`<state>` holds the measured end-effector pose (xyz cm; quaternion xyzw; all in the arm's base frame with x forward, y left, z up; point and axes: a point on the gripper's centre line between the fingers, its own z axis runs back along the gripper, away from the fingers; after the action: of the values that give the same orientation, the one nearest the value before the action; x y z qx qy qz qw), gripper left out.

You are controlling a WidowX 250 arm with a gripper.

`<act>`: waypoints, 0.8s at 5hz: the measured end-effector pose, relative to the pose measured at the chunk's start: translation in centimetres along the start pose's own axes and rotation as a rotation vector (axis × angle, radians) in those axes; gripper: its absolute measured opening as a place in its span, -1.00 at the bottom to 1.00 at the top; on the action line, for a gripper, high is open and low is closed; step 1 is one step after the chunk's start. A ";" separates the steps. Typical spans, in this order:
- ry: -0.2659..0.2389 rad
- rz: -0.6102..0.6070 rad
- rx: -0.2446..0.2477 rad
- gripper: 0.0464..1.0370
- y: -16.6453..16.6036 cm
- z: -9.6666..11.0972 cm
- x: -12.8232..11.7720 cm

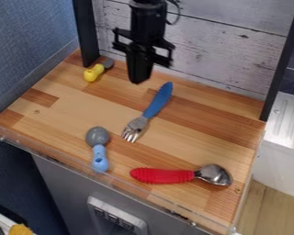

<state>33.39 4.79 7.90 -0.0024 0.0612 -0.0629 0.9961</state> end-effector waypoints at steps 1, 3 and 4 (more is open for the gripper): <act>-0.003 -0.061 0.000 -0.62 3.8 0.4 1.3; -0.001 -0.039 -0.006 0.56 9.6 1.3 3.0; 0.010 0.021 -0.015 0.94 11.0 1.3 2.8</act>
<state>37.65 15.31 8.68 -0.0089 0.0665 -0.0520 0.9964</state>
